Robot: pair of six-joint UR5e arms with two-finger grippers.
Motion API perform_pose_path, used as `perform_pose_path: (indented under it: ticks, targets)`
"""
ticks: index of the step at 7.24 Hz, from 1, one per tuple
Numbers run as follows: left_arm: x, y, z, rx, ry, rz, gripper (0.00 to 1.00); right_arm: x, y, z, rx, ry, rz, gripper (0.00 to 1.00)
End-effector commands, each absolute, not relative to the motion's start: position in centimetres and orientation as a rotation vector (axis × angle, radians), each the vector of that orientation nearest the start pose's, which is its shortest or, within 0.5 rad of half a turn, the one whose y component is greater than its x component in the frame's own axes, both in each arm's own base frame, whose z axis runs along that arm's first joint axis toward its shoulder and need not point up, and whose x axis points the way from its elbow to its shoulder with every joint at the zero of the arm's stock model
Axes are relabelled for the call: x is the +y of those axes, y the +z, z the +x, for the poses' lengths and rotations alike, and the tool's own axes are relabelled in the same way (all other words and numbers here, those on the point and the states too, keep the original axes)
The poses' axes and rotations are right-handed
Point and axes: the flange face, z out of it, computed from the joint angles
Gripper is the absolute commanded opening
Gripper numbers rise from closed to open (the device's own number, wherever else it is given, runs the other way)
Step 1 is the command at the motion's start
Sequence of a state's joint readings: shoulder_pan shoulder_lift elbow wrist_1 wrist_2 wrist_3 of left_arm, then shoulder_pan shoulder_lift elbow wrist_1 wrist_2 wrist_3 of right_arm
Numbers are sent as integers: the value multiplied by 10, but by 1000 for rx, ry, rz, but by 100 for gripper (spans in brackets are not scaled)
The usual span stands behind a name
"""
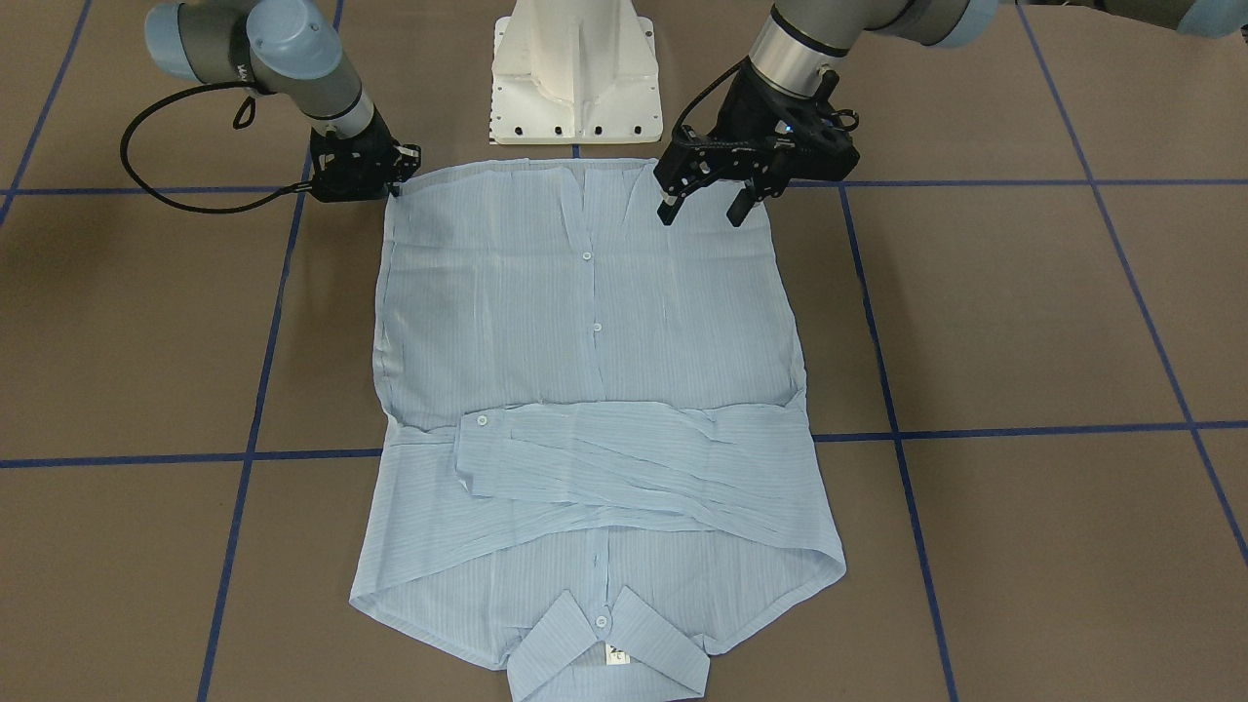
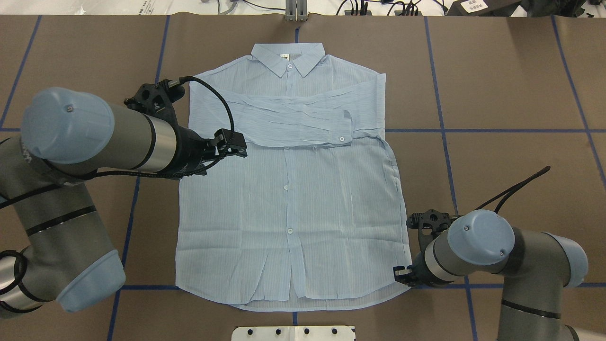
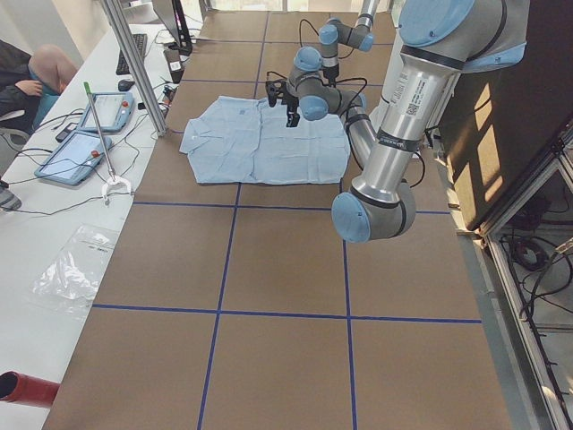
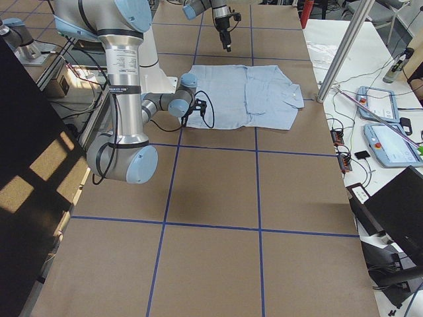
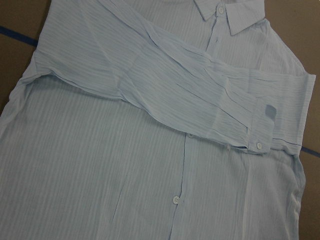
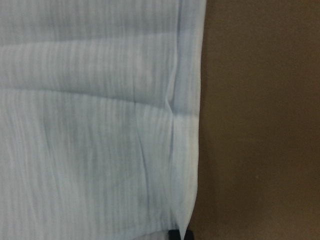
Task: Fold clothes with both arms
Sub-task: 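Grasp the shirt side edges with both grippers near the hem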
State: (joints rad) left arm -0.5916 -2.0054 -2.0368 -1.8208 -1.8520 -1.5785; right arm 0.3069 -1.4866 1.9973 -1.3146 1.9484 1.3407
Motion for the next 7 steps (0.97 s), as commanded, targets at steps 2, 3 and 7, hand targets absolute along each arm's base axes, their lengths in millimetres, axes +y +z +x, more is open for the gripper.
perform_pose_path:
  ticks: [2,3,7]
  targets:
    - [-387,226,394,1108,-344,106,100,-250,383,-462,-839,-39,-141,0]
    - [-356,255,404,1057,-325,96,100,-251,375,-459,-858,-38,-133,0]
    - [-245,330,449,911,-282,-20,99,-260,353,-443,-907,-23,-108,0]
